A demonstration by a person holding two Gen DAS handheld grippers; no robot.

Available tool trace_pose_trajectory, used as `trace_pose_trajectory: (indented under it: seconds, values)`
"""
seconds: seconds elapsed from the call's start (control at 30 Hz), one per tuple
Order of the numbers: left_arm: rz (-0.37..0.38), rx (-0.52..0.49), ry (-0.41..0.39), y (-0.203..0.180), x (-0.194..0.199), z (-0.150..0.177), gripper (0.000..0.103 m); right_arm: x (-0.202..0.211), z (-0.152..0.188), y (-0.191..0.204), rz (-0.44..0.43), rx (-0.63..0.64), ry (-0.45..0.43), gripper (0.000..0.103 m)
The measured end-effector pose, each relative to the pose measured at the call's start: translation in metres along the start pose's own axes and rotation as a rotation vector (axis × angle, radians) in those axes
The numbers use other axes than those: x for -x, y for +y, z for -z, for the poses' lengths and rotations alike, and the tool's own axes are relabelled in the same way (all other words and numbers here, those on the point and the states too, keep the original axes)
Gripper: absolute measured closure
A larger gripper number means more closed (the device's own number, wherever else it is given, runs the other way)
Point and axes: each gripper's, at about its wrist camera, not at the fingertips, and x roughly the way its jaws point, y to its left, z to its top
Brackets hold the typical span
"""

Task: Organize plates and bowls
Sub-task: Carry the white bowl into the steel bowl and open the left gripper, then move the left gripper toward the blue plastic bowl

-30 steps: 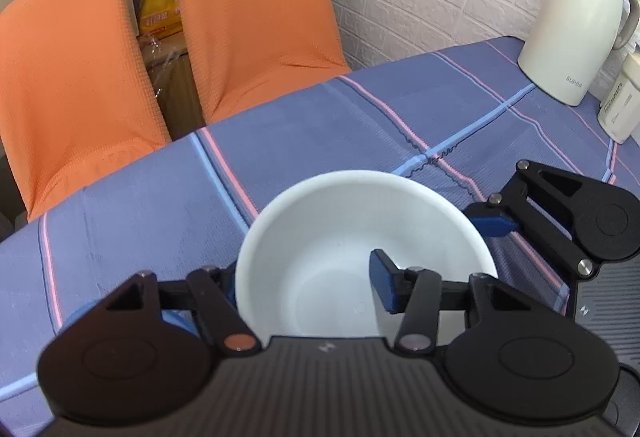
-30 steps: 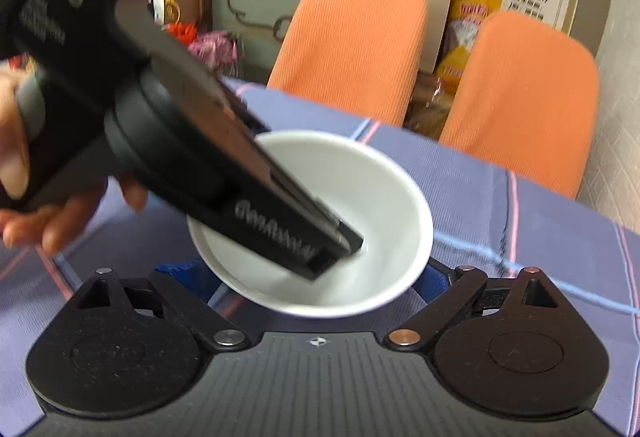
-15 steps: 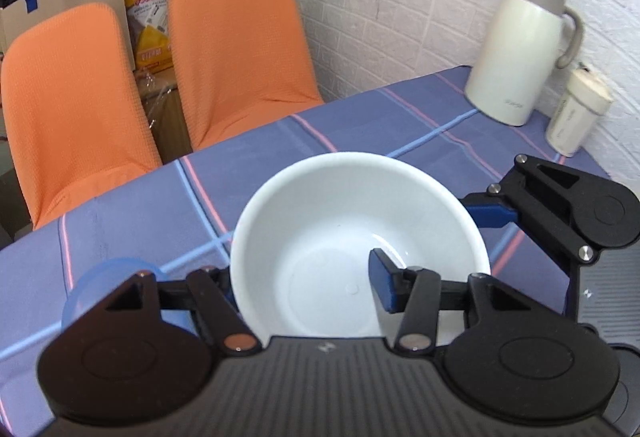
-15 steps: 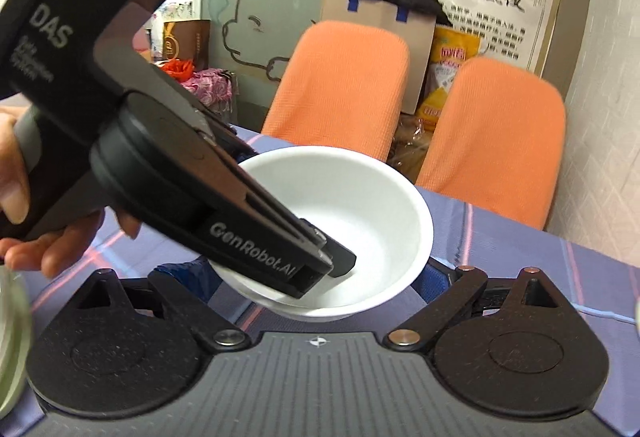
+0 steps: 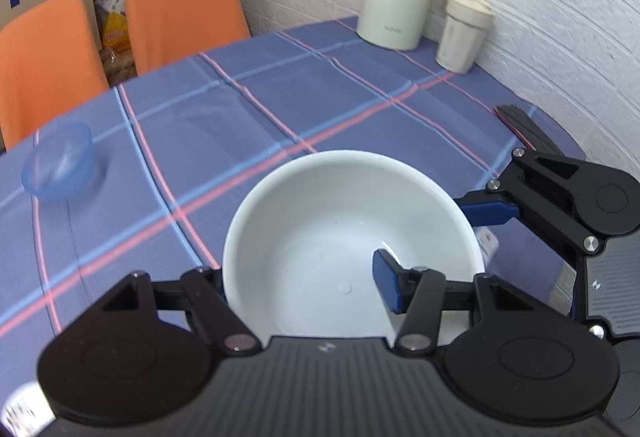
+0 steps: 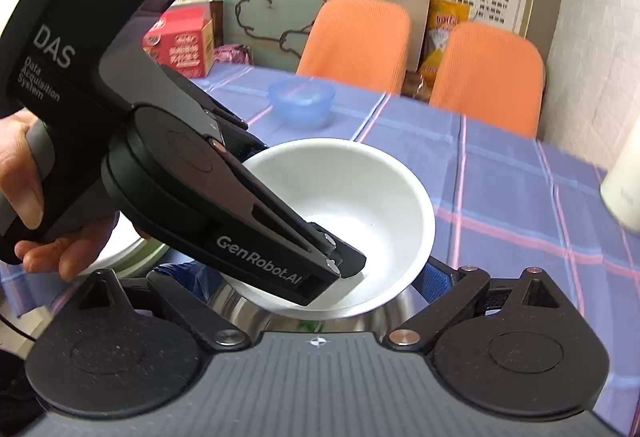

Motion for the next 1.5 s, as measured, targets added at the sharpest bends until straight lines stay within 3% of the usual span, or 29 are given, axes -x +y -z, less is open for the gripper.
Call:
trace_pose_trajectory:
  seconds: [0.2, 0.33, 0.6, 0.9, 1.2, 1.5]
  values:
    - [-0.007, -0.004, 0.022, -0.010, -0.005, 0.028, 0.047, -0.005, 0.016, 0.009, -0.016, -0.019, 0.037, 0.018]
    - [-0.012, -0.004, 0.026, -0.008, -0.010, 0.033, 0.036, -0.008, 0.021, 0.011, 0.031, 0.005, 0.044, 0.018]
    - [0.017, 0.015, 0.022, -0.003, -0.002, 0.036, 0.029, 0.005, 0.035, 0.003, 0.069, -0.031, 0.051, 0.018]
    - [0.001, 0.038, -0.029, 0.000, 0.022, 0.042, 0.029, 0.036, 0.059, 0.002, 0.067, -0.106, 0.043, 0.018]
    - [-0.039, 0.068, -0.067, 0.006, 0.034, 0.040, 0.029, 0.039, 0.053, 0.001, 0.068, -0.124, 0.004, 0.018]
    - [-0.067, 0.095, -0.095, 0.032, 0.048, 0.038, 0.029, 0.029, 0.016, -0.003, 0.058, -0.113, -0.025, 0.018]
